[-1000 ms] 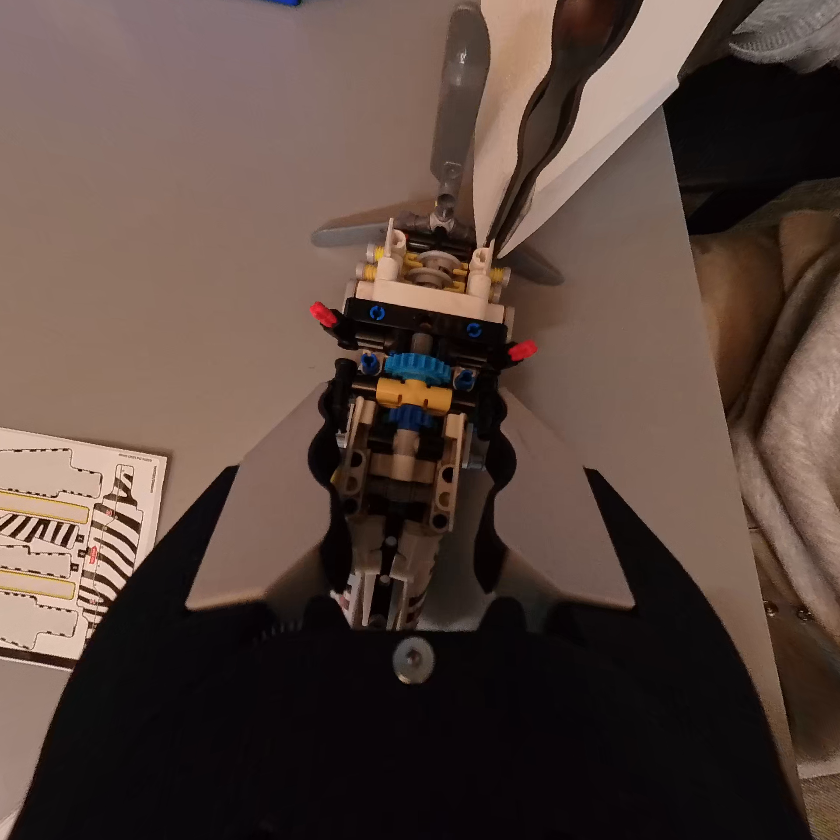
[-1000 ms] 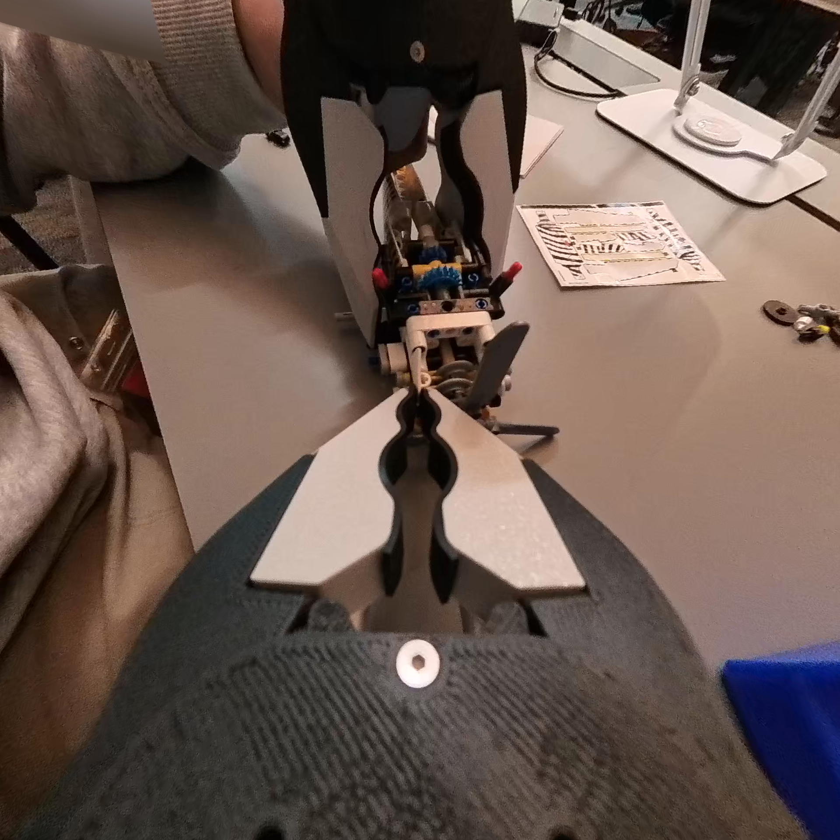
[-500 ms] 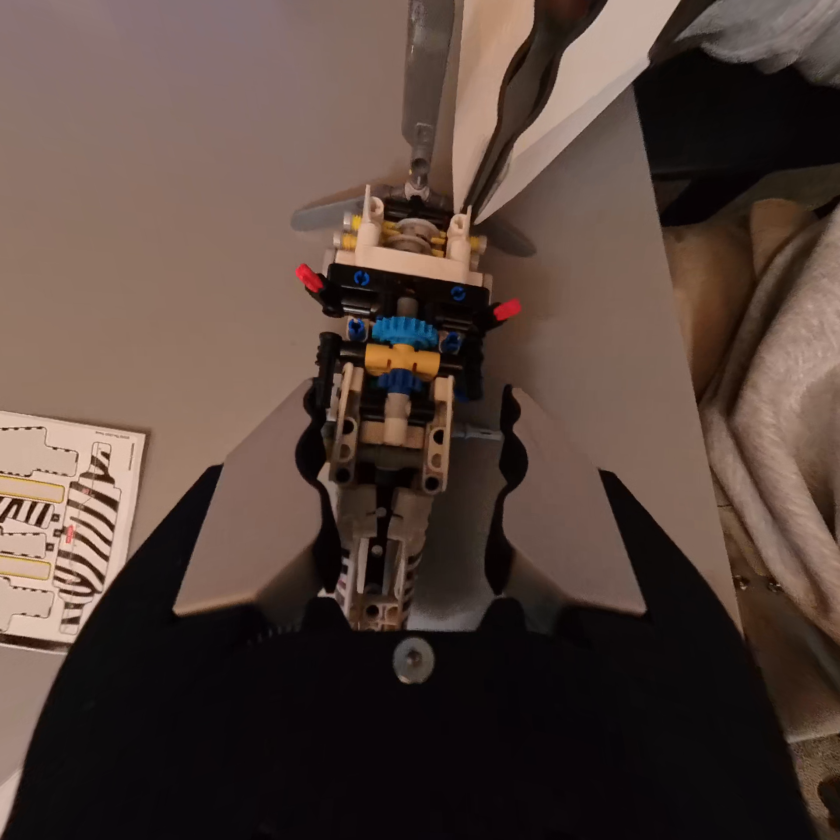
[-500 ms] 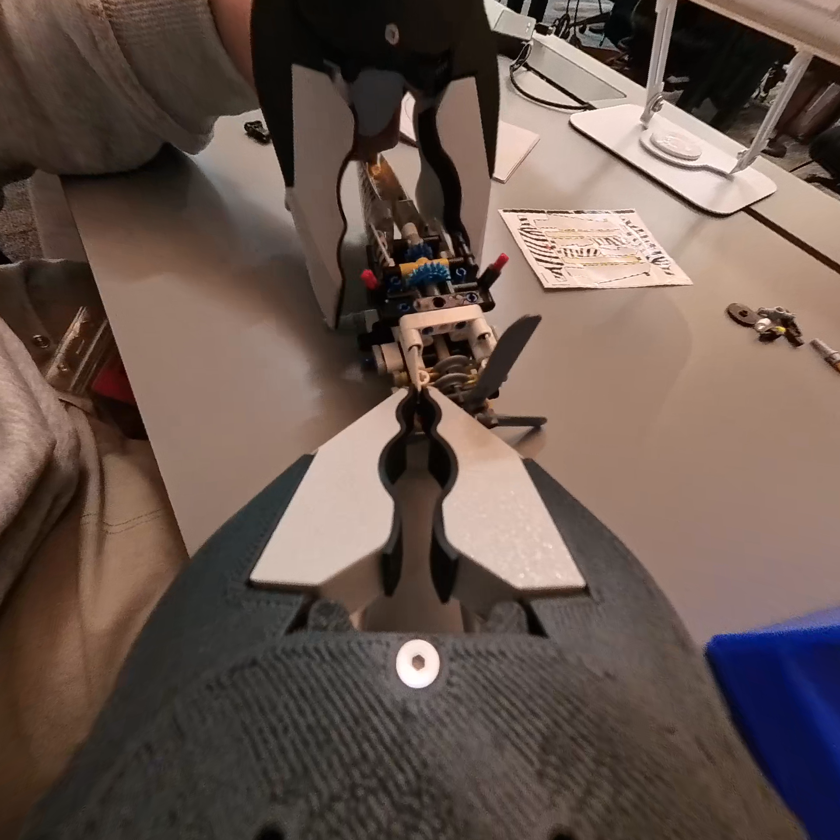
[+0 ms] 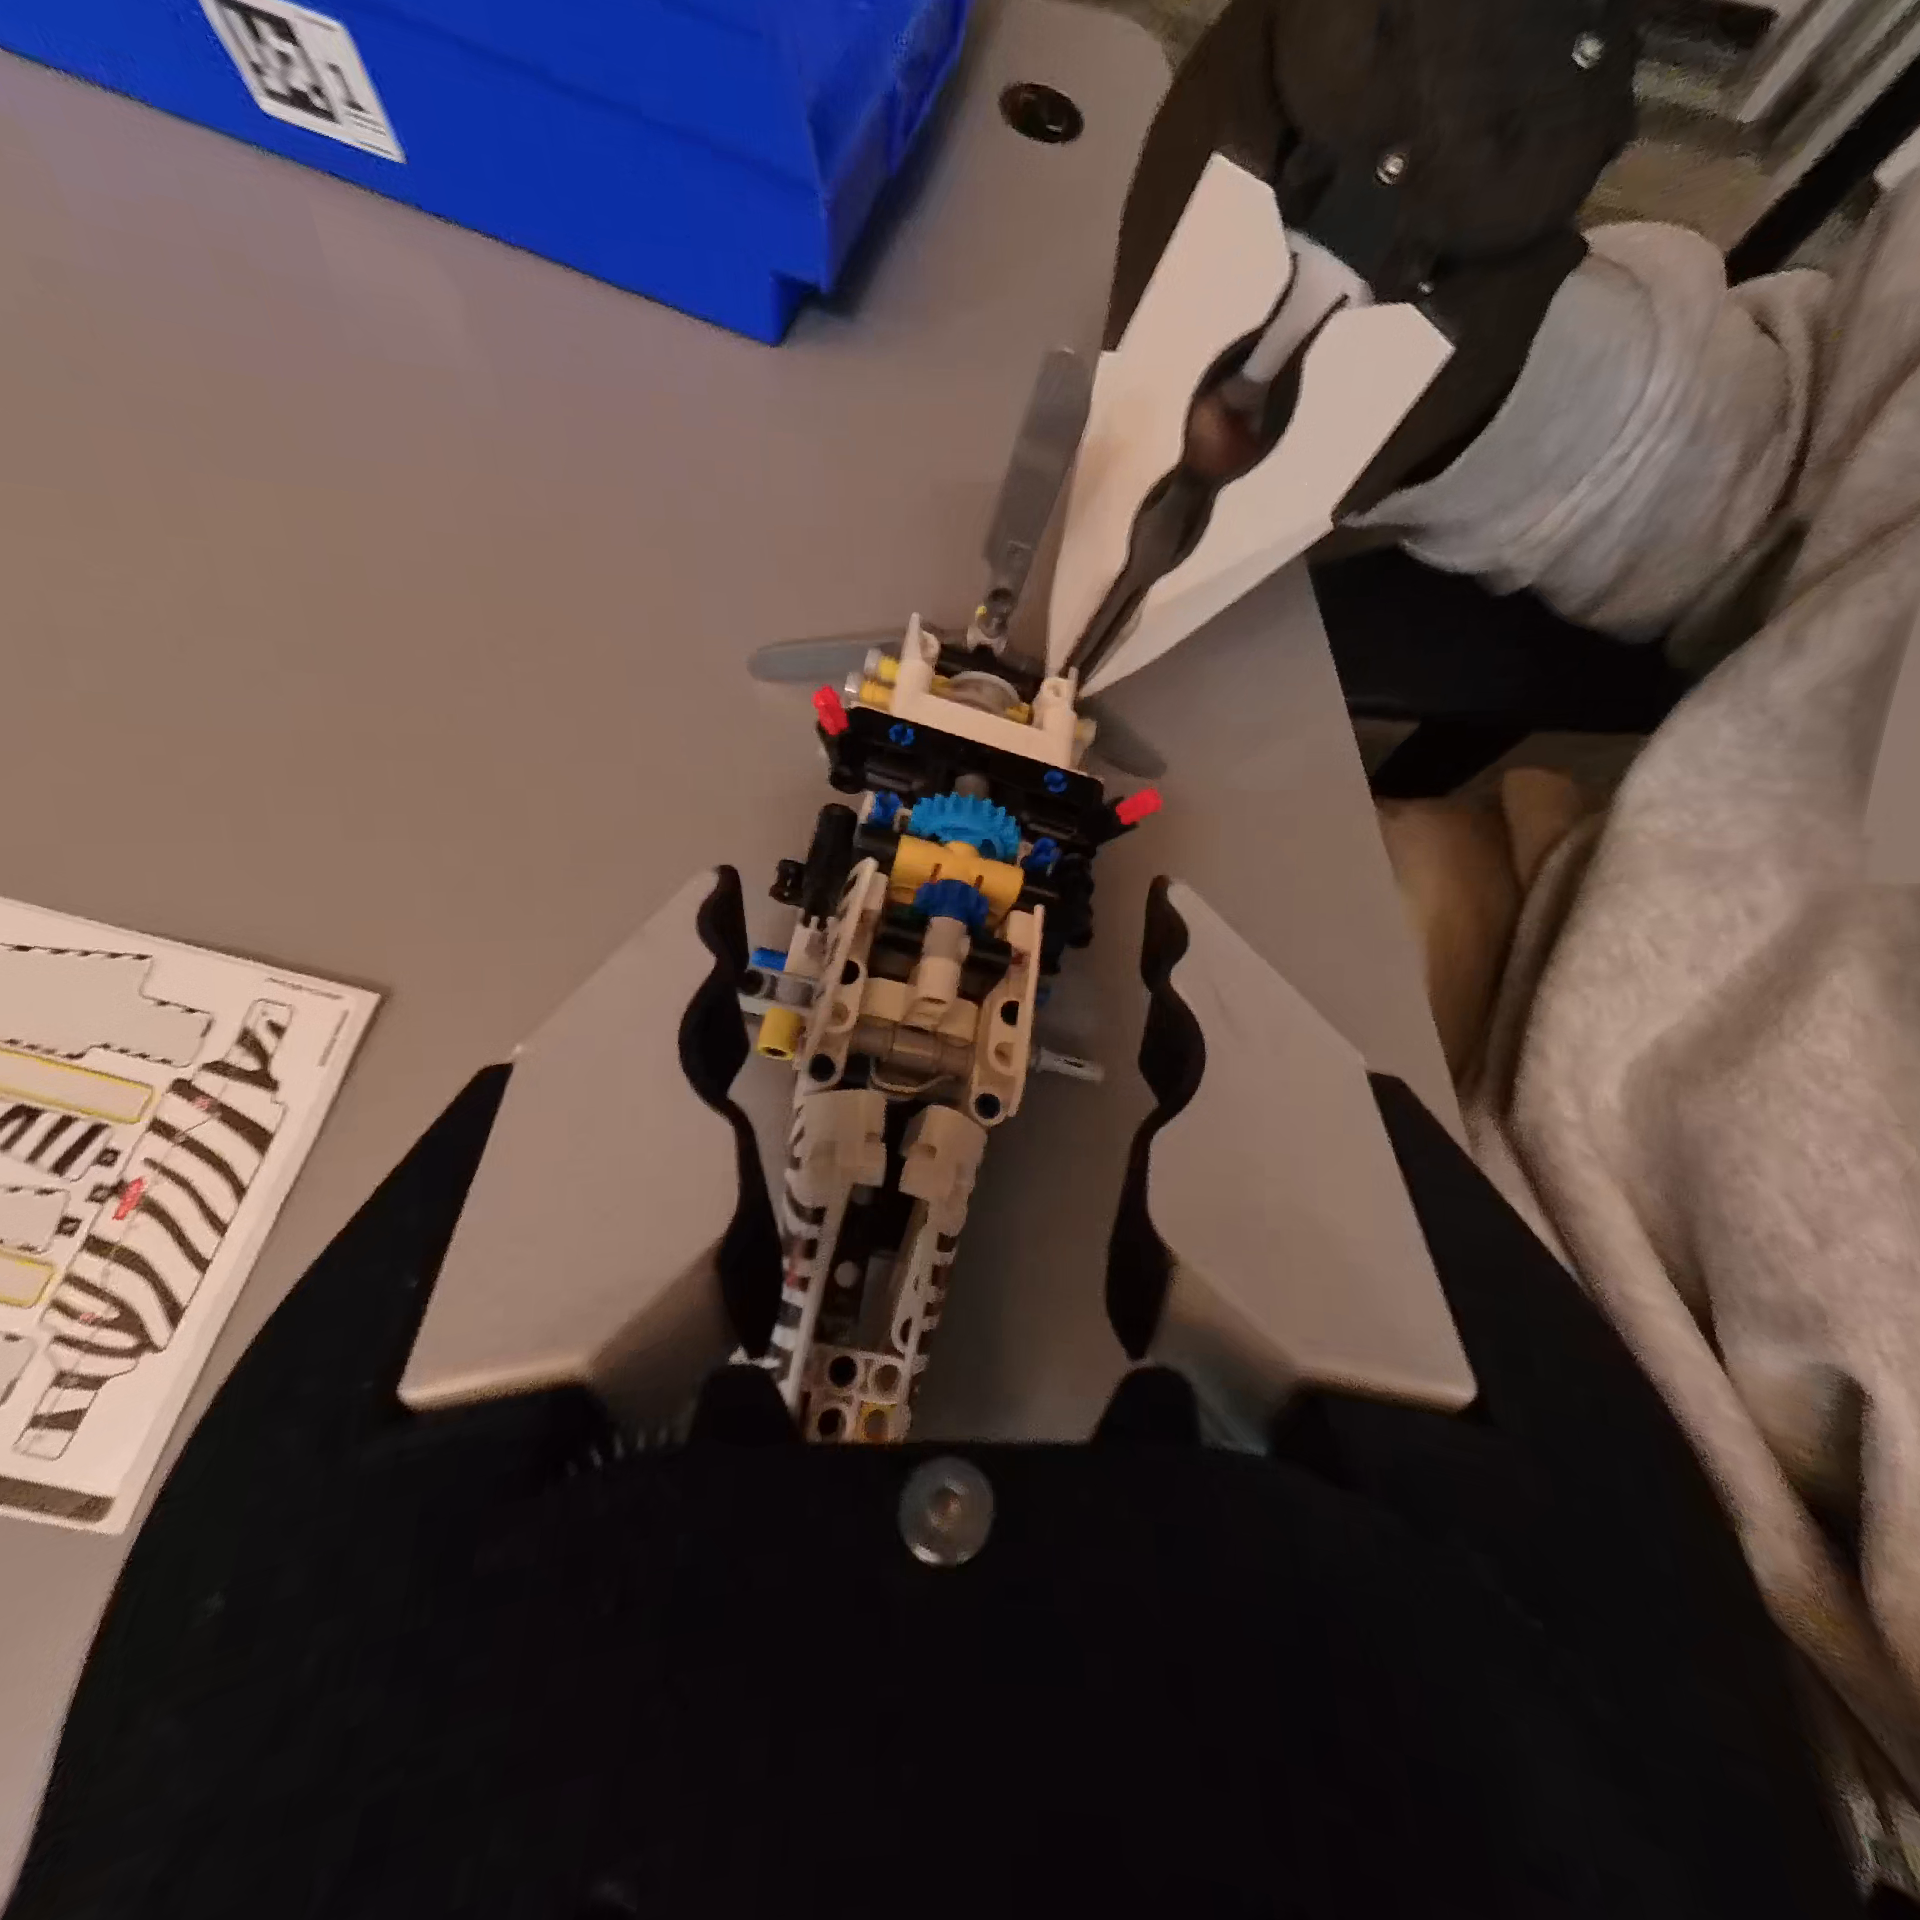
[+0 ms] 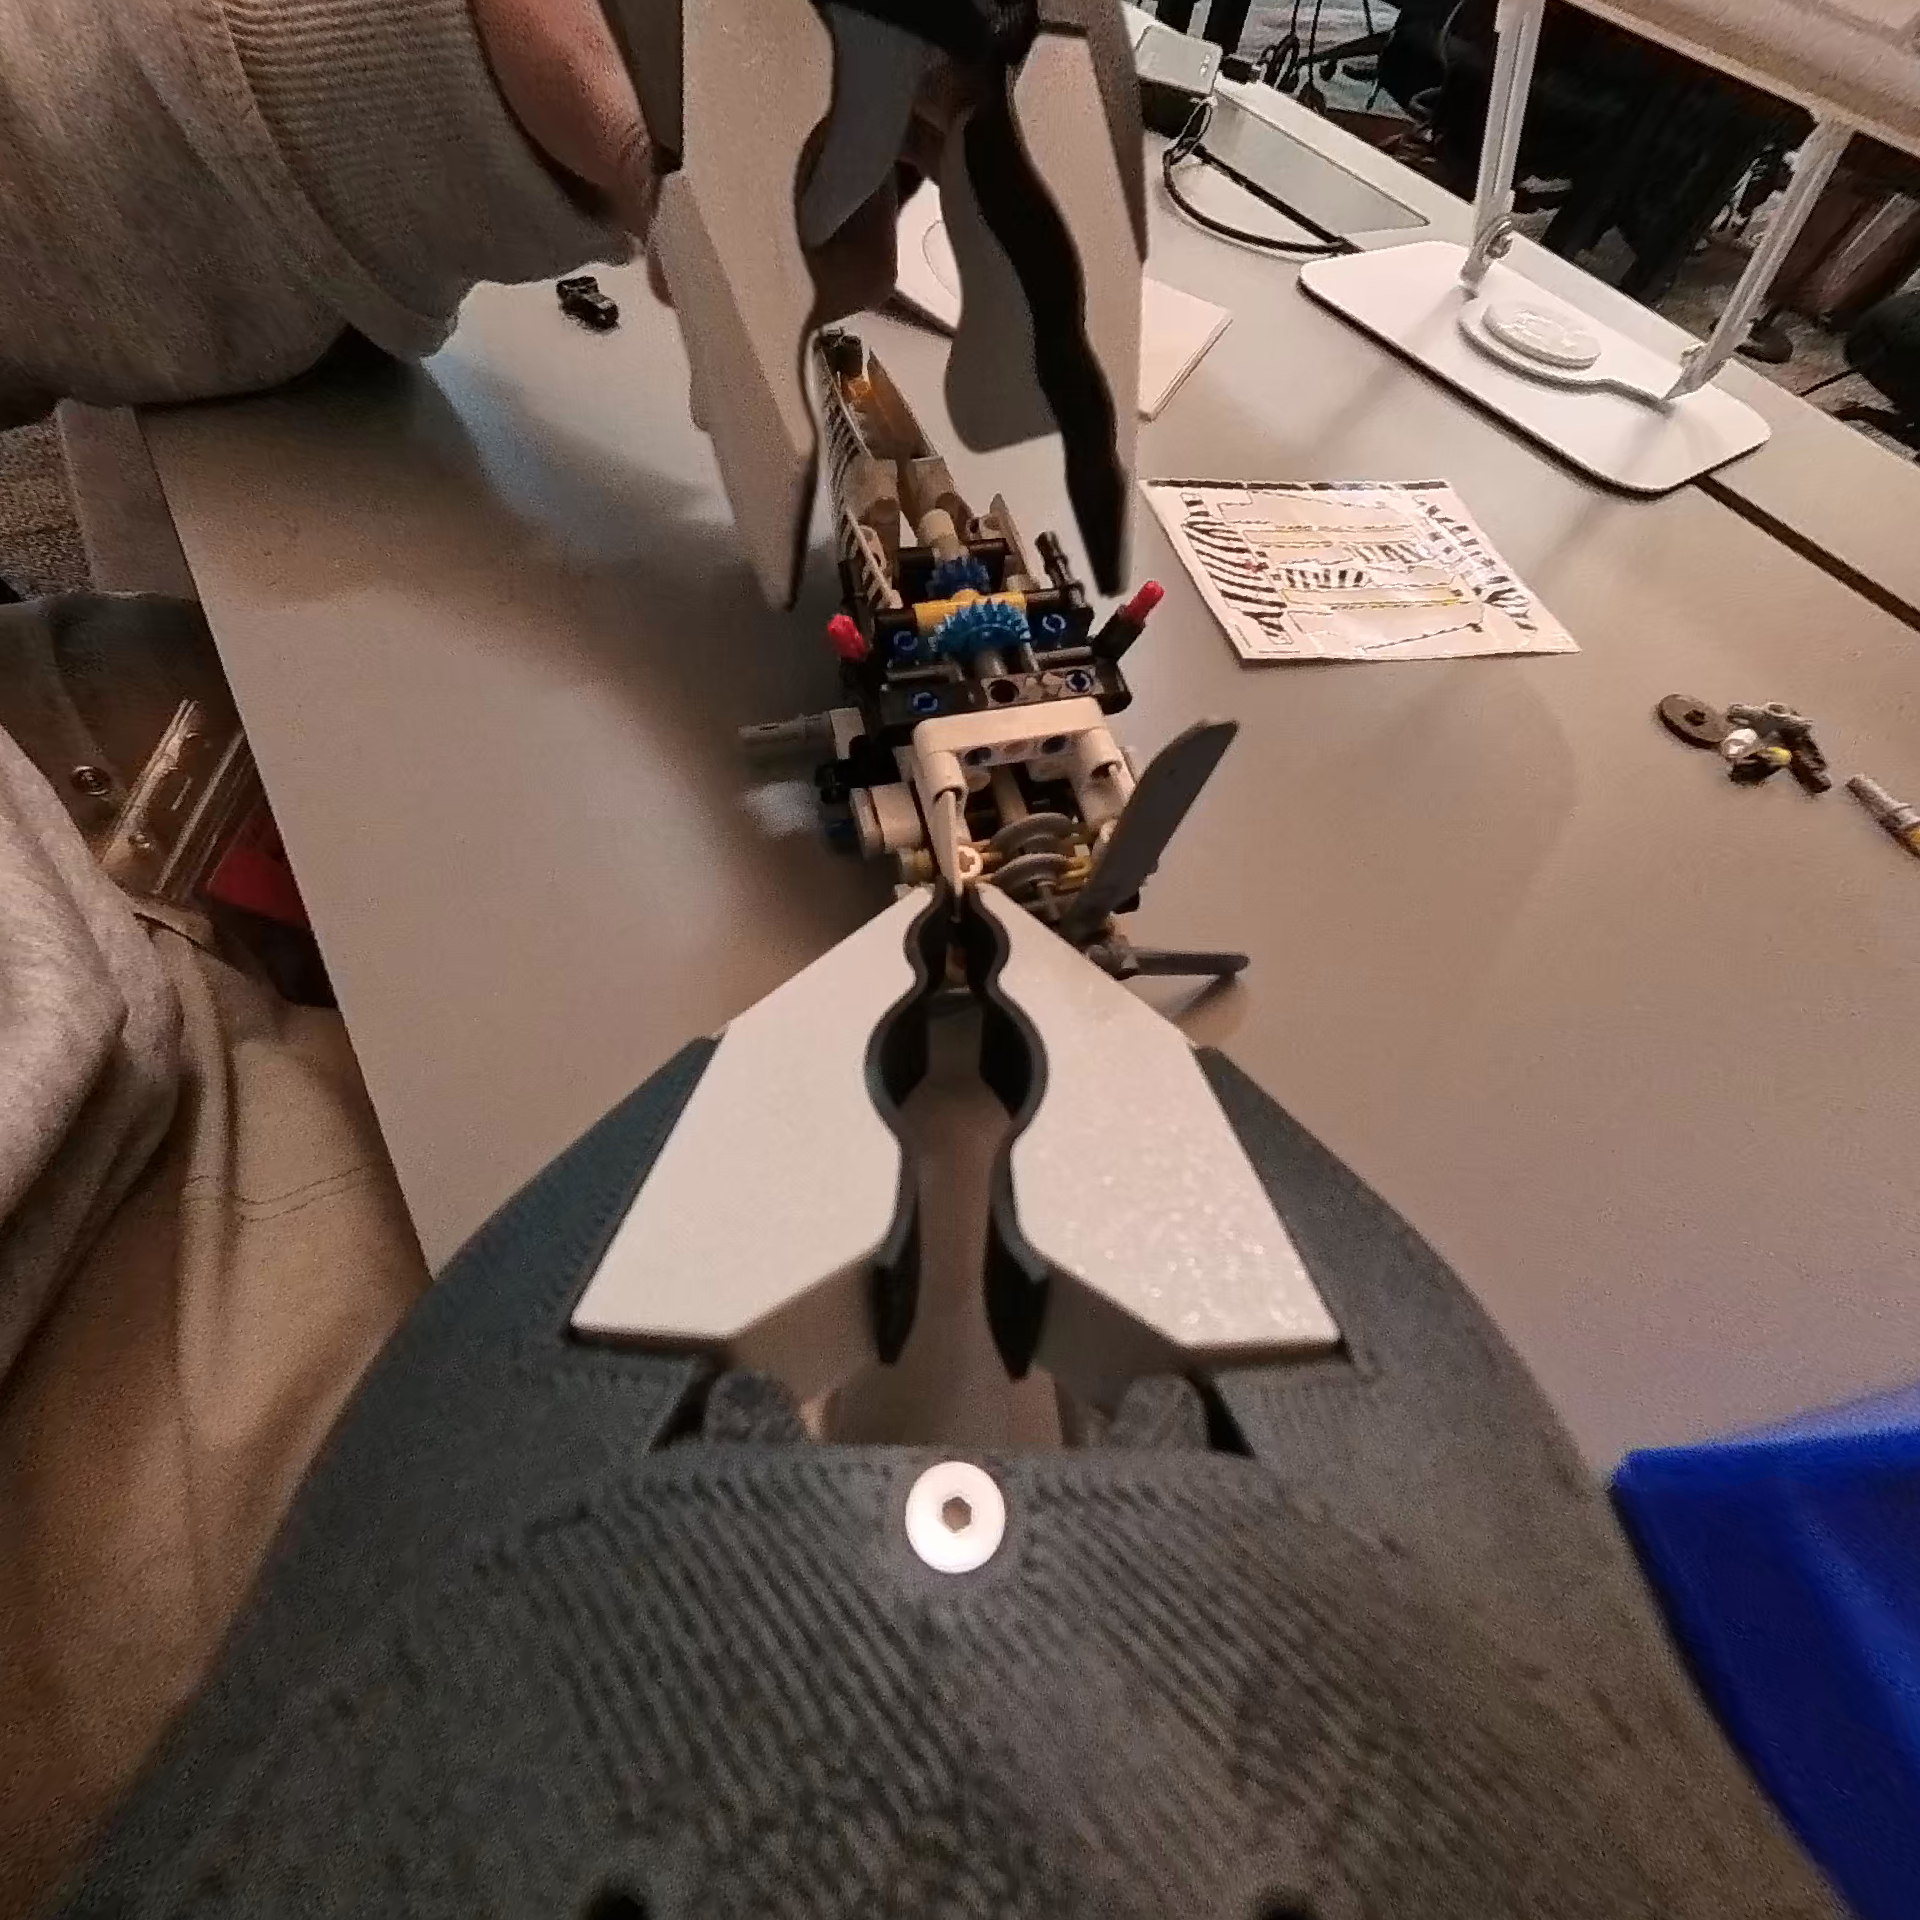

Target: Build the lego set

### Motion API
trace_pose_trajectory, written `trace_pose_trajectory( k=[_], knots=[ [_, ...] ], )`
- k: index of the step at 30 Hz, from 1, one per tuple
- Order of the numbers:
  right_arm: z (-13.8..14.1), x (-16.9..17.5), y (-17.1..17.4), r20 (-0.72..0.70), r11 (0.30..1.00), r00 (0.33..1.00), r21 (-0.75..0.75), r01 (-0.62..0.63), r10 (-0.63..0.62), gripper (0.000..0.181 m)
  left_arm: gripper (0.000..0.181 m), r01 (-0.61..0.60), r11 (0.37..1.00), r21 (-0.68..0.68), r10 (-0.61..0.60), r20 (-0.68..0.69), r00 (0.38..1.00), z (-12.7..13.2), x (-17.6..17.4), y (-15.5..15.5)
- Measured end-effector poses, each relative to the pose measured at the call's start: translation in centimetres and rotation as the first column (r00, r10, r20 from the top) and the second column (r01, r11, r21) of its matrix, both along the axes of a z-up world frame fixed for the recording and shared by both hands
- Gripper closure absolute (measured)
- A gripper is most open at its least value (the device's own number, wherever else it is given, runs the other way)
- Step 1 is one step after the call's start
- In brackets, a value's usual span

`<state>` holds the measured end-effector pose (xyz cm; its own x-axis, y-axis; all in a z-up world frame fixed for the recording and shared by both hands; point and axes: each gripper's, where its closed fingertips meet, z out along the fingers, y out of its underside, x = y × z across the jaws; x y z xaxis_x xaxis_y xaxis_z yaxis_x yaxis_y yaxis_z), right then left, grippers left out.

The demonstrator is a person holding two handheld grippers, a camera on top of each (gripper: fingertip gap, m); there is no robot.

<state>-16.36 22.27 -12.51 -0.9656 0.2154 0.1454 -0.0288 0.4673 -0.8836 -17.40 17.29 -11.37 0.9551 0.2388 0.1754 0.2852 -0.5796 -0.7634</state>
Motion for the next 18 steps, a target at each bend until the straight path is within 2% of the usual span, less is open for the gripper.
trace_pose_trajectory(
  k=[2,9,13,15,18],
  knots=[
    [0.0,0.0,0.0,-0.001,1.000,1.000,0.001,0.000,0.000,0.181,0.110,-0.037,0.999,-0.017,0.037,-0.022,0.999,-0.2,-0.7,-0.2],
    [0.0,0.0,0.0,-0.003,1.000,1.000,0.002,0.001,-0.001,0.181,0.113,-0.035,0.997,-0.073,0.037,0.018,0.999,-1.1,-0.2,-0.7],
    [-0.1,0.0,0.0,-0.007,1.000,1.000,0.005,0.000,0.000,0.181,0.116,-0.006,0.999,0.045,0.007,-0.024,1.000,1.0,0.2,0.1],
    [-0.1,0.0,0.0,-0.009,1.000,1.000,0.007,0.000,0.000,0.181,0.127,-0.001,0.996,0.093,0.007,-0.064,0.998,2.2,0.1,0.2],
    [-0.1,0.0,0.0,-0.008,1.000,1.000,0.008,0.000,0.000,0.181,0.142,0.016,0.997,0.081,-0.009,-0.085,0.996,2.1,0.4,0.1]
  ],
)
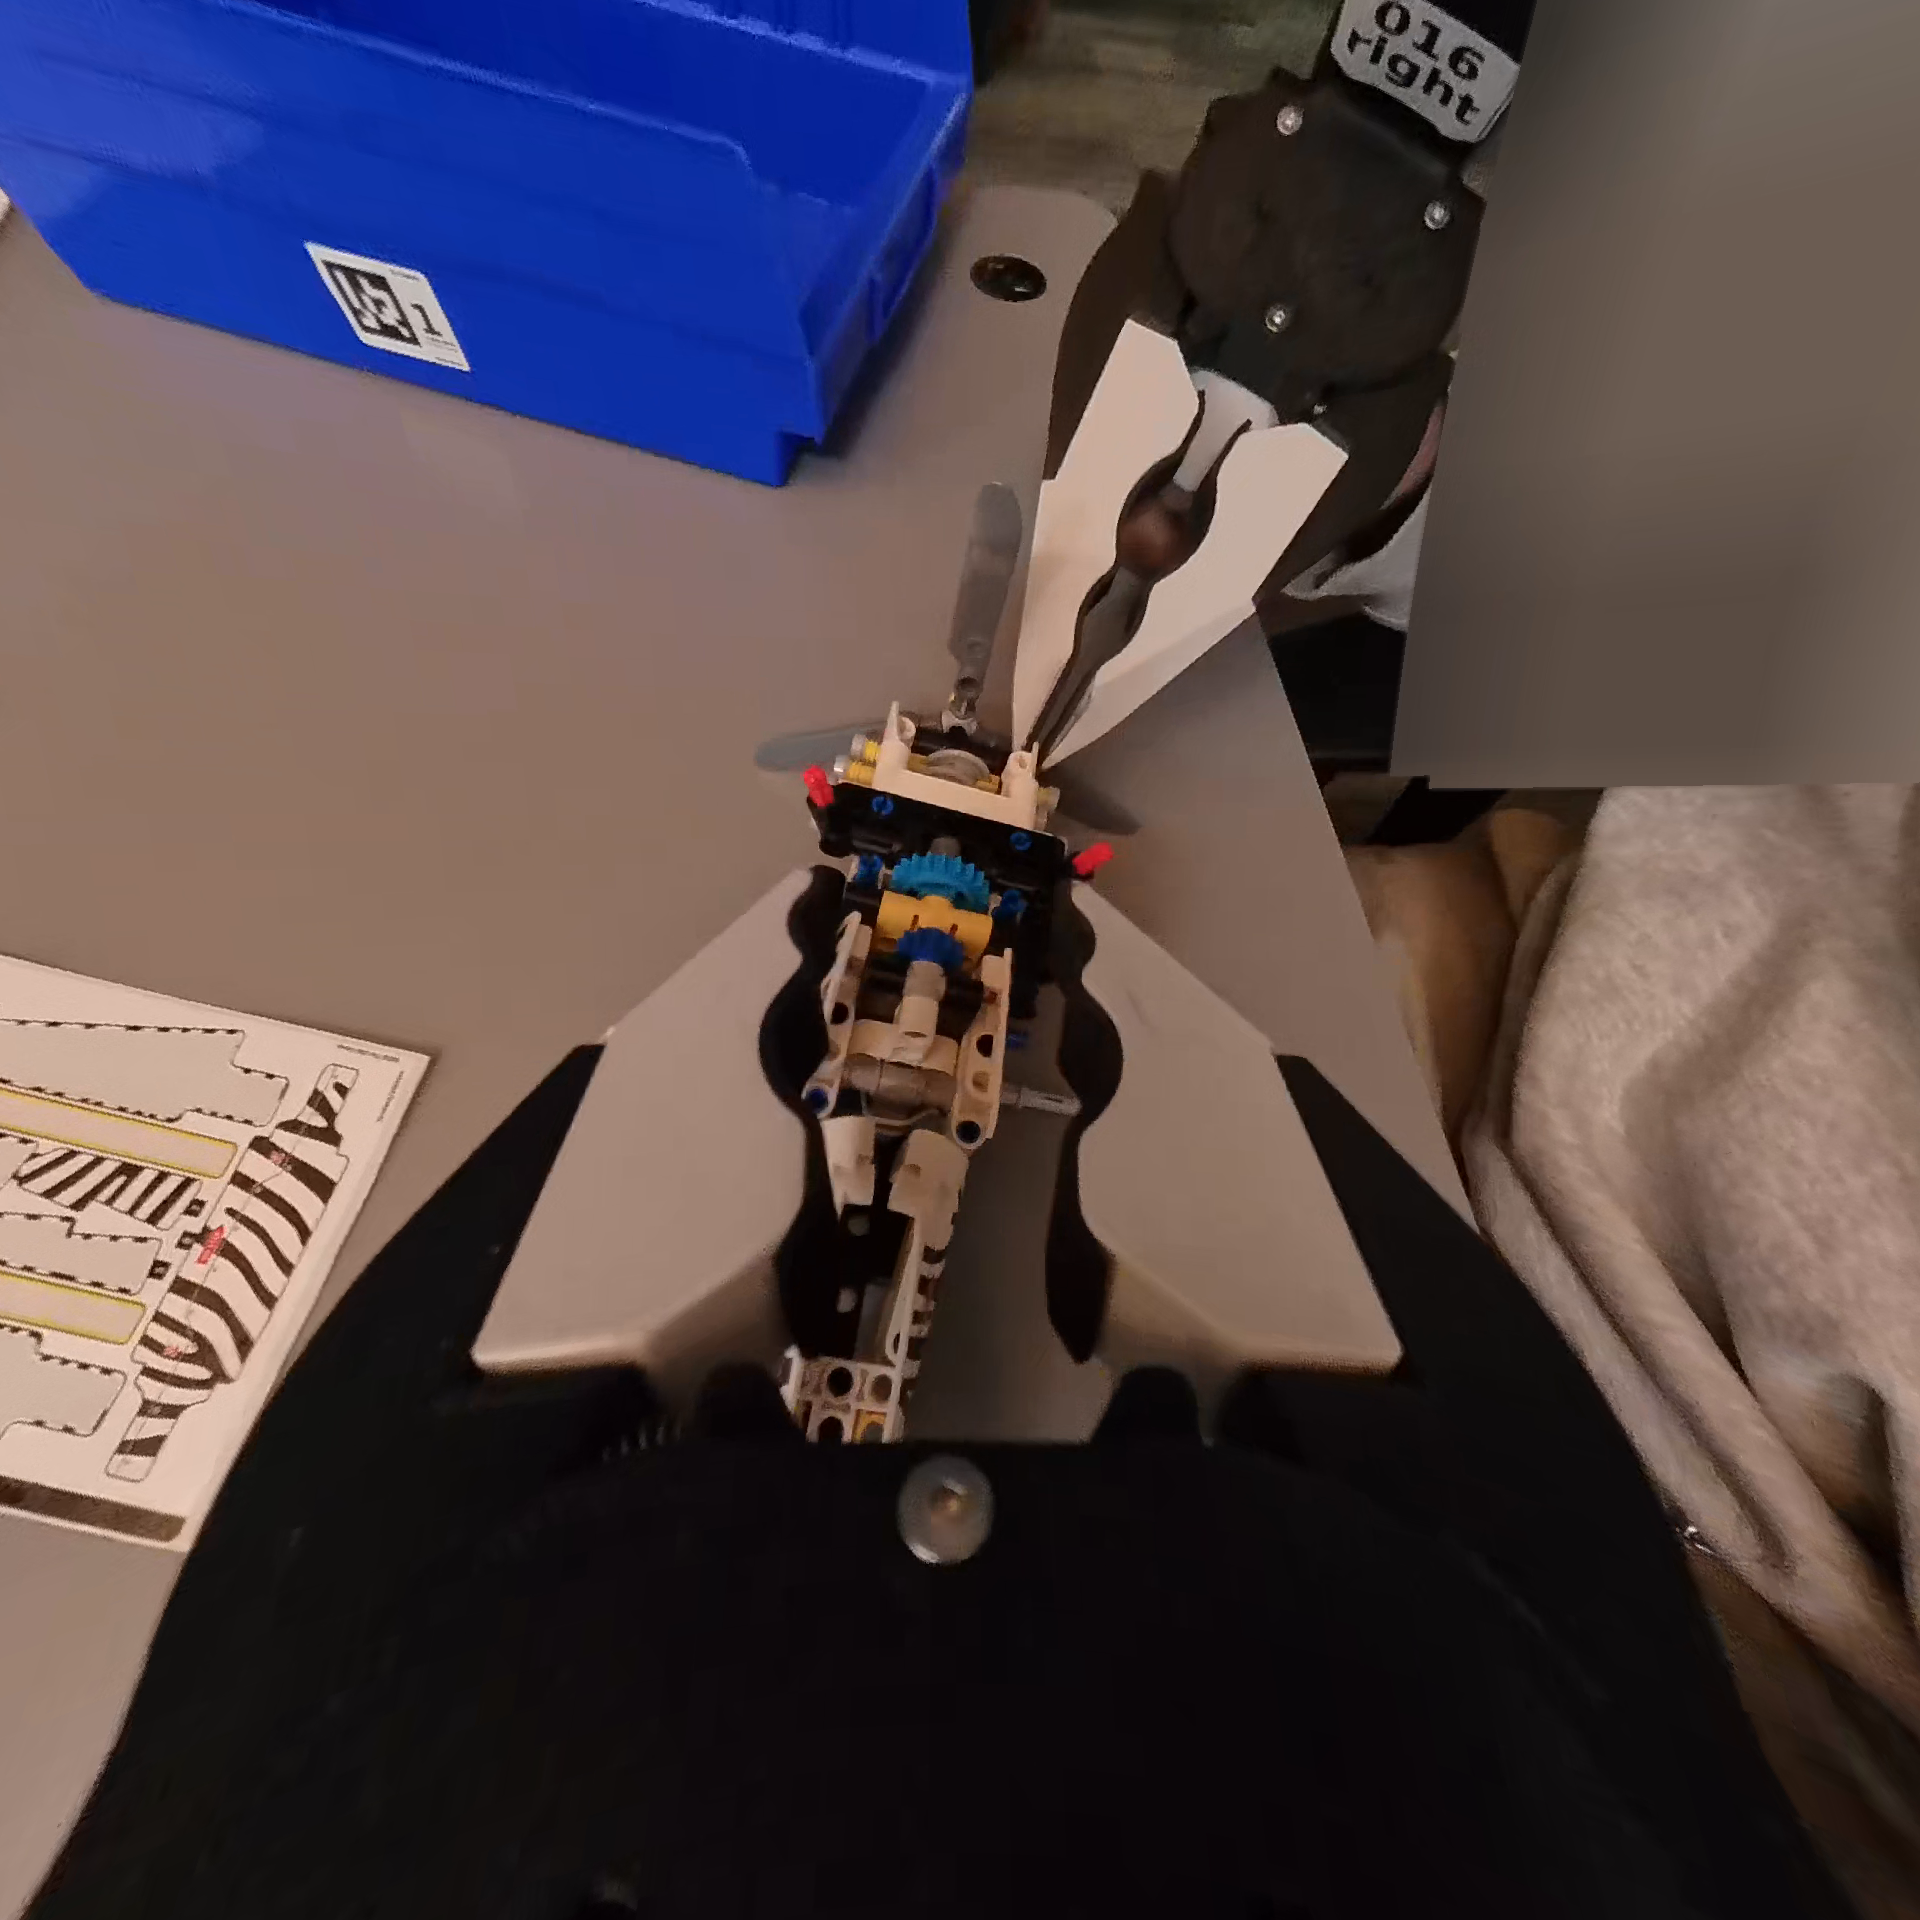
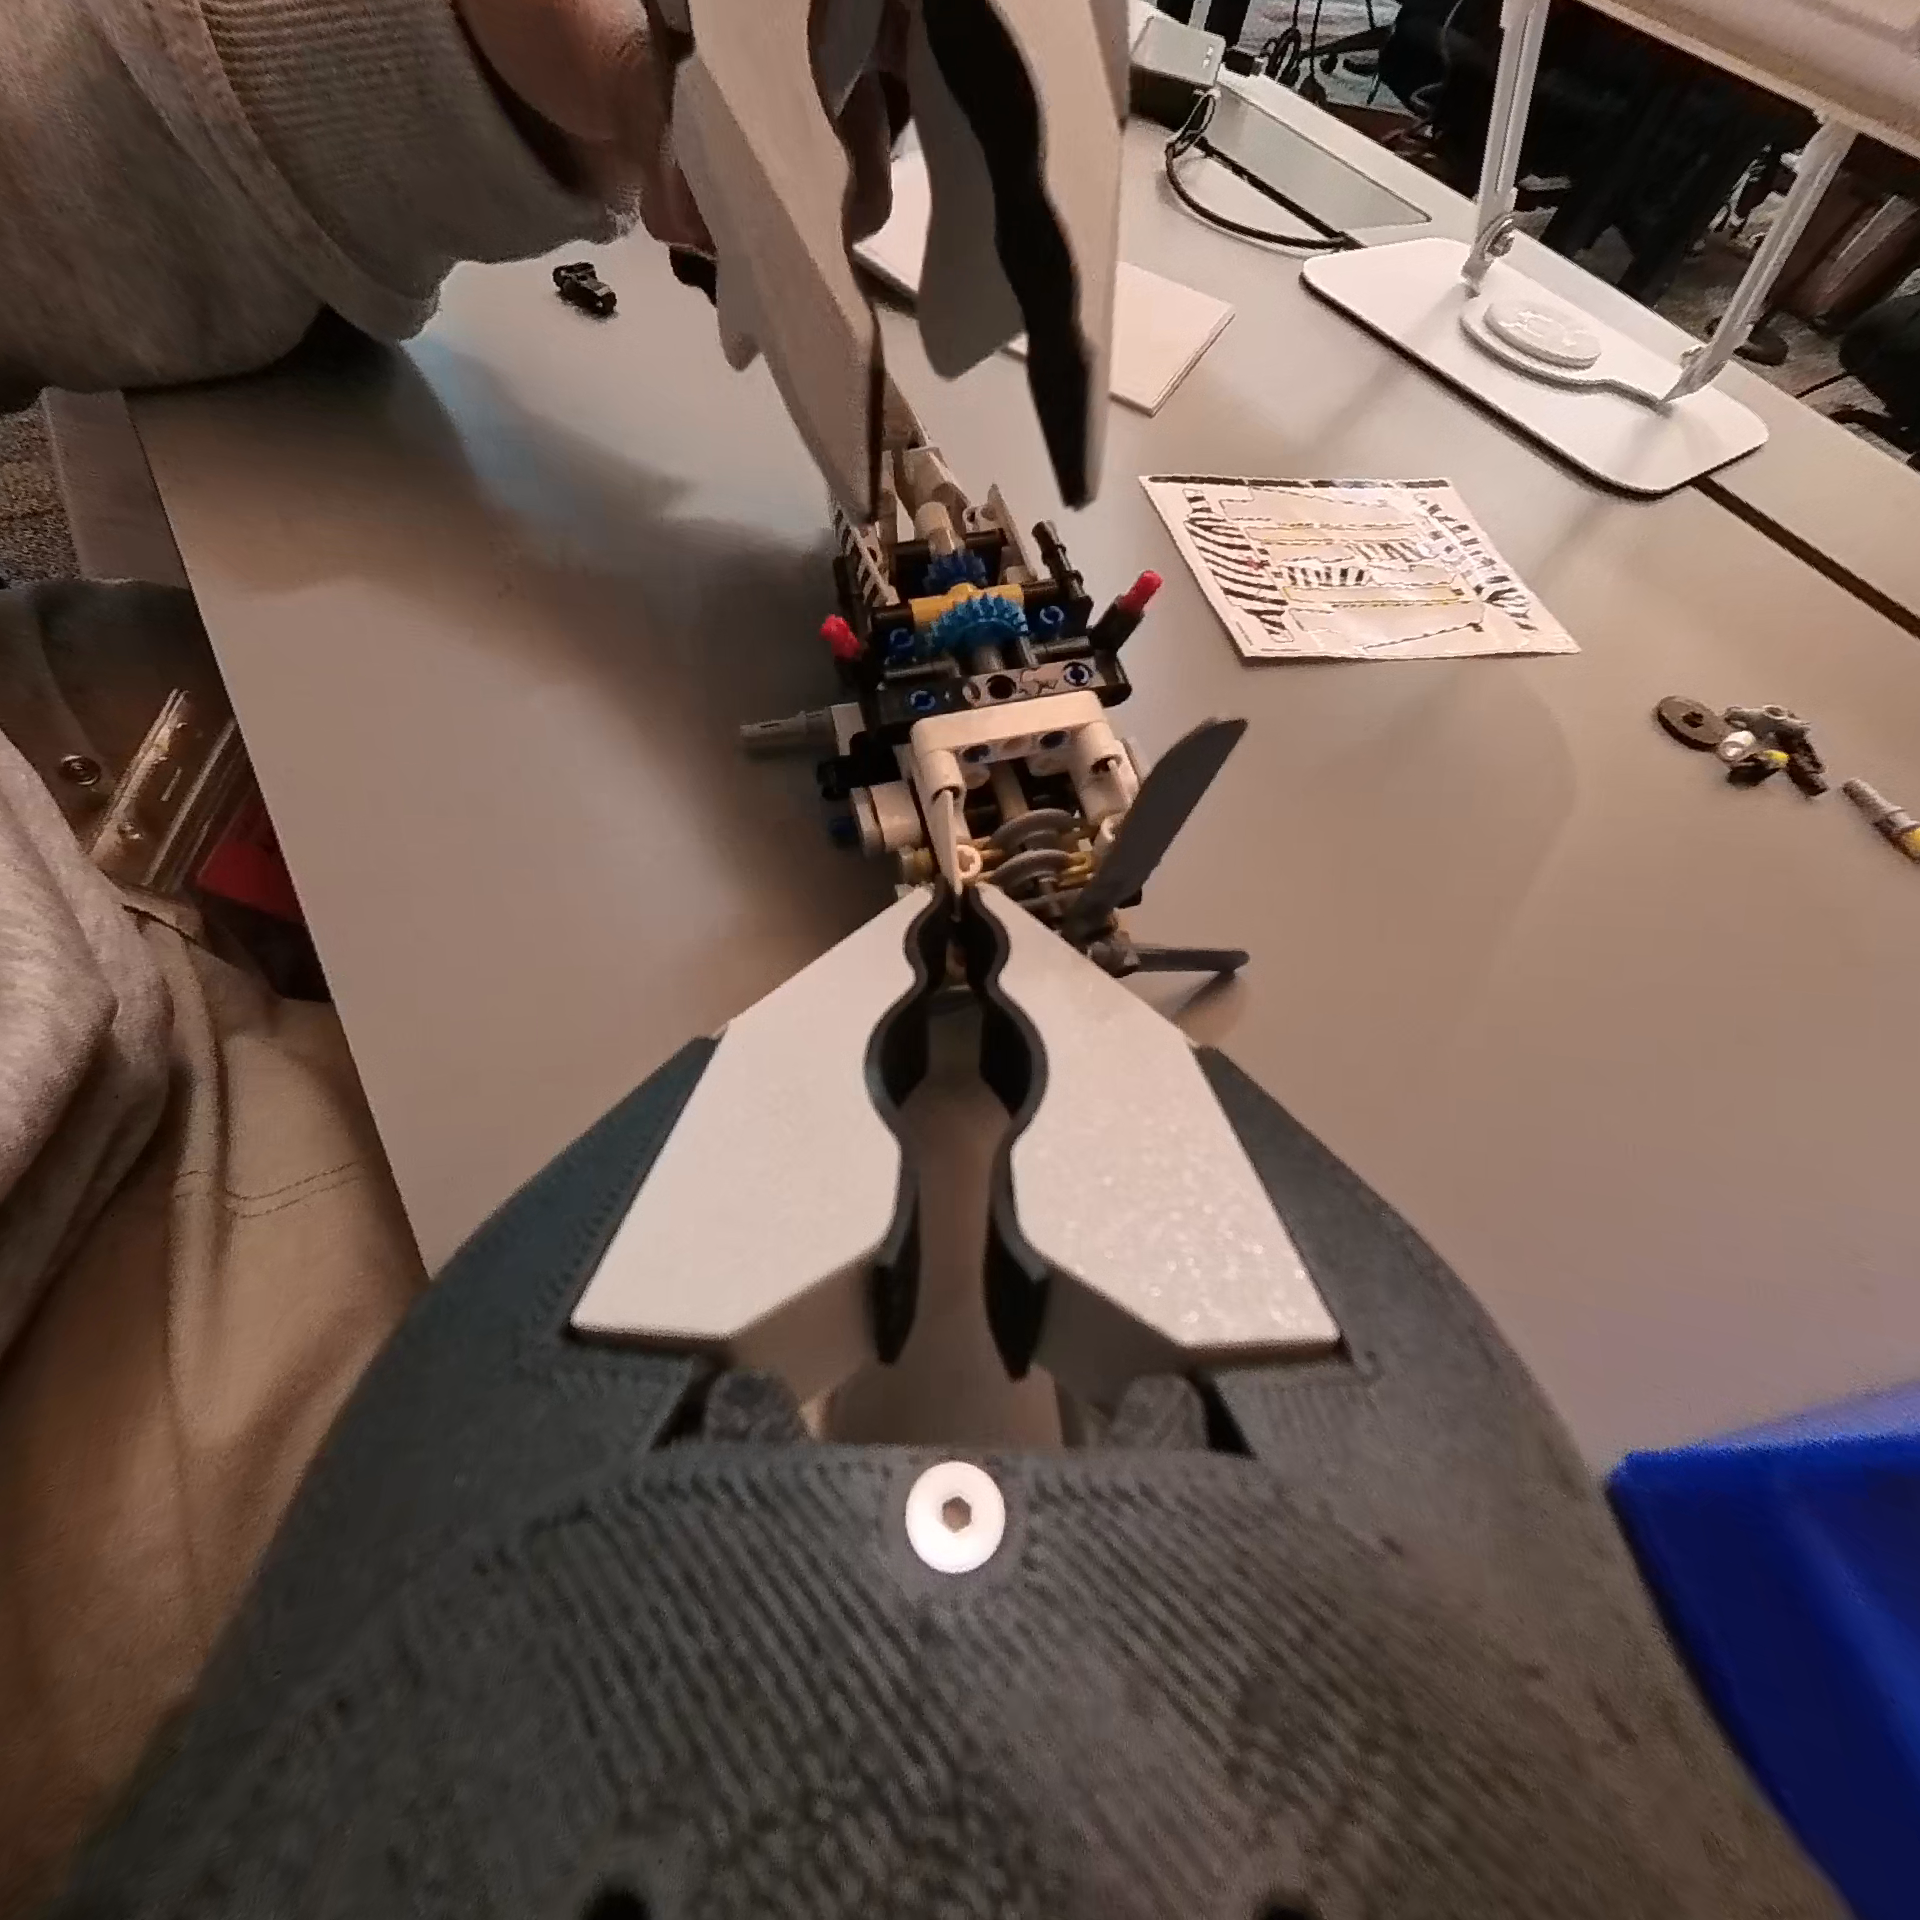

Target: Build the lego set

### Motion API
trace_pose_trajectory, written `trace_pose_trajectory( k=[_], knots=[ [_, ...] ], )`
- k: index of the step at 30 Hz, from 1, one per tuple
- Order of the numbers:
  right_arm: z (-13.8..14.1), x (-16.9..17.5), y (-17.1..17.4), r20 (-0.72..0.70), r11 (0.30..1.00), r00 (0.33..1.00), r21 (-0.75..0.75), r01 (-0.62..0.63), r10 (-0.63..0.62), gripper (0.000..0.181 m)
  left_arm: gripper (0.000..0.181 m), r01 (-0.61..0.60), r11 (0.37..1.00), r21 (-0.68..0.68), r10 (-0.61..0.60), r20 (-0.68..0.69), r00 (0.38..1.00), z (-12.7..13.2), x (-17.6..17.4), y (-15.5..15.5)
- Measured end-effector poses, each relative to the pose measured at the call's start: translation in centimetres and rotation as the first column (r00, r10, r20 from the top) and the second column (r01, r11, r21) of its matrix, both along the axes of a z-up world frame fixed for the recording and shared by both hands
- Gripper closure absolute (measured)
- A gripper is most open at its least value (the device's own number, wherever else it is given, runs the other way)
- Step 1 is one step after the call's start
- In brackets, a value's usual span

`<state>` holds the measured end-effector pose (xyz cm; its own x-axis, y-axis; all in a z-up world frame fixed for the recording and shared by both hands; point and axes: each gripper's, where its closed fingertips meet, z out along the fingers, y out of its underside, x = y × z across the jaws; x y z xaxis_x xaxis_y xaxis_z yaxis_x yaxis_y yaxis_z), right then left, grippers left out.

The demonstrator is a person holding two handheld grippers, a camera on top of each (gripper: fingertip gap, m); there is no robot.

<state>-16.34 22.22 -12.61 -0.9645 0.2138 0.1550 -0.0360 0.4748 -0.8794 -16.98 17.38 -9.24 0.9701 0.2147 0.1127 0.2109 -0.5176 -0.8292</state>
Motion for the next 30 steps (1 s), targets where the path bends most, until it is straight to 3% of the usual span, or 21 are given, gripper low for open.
trace_pose_trajectory(
  k=[3,11,16,18,21,24,30],
  knots=[
    [0.0,0.0,0.0,-0.003,1.000,1.000,0.000,0.002,-0.002,0.181,0.140,-0.013,0.998,-0.060,0.015,0.023,1.000,-1.3,-0.1,-0.1],
    [0.0,0.0,0.0,-0.005,1.000,1.000,0.001,0.002,-0.002,0.181,0.143,-0.043,0.993,-0.111,0.040,-0.025,0.999,-1.6,-0.4,-0.6],
    [0.0,0.0,0.0,-0.010,1.000,1.000,0.004,0.002,-0.002,0.181,0.141,0.005,1.000,-0.005,-0.006,-0.107,0.994,0.9,0.7,0.0],
    [0.0,0.0,0.0,-0.008,1.000,1.000,0.003,0.002,-0.002,0.181,0.154,0.050,0.999,-0.014,-0.052,-0.137,0.989,1.2,1.9,0.2],
    [0.0,0.0,0.0,-0.004,1.000,1.000,0.003,0.004,-0.004,0.181,0.165,0.029,0.988,-0.152,-0.057,-0.187,0.981,-0.9,2.2,0.3],
    [-0.1,0.0,0.0,-0.008,1.000,1.000,0.008,0.005,-0.005,0.181,0.174,0.043,0.973,-0.226,-0.079,-0.154,0.985,-2.5,2.6,0.7],
    [-0.1,-0.1,0.0,-0.003,1.000,1.000,0.006,0.005,-0.005,0.181,0.181,0.064,0.979,-0.194,-0.092,-0.137,0.986,-1.8,2.7,0.0]
  ],
)
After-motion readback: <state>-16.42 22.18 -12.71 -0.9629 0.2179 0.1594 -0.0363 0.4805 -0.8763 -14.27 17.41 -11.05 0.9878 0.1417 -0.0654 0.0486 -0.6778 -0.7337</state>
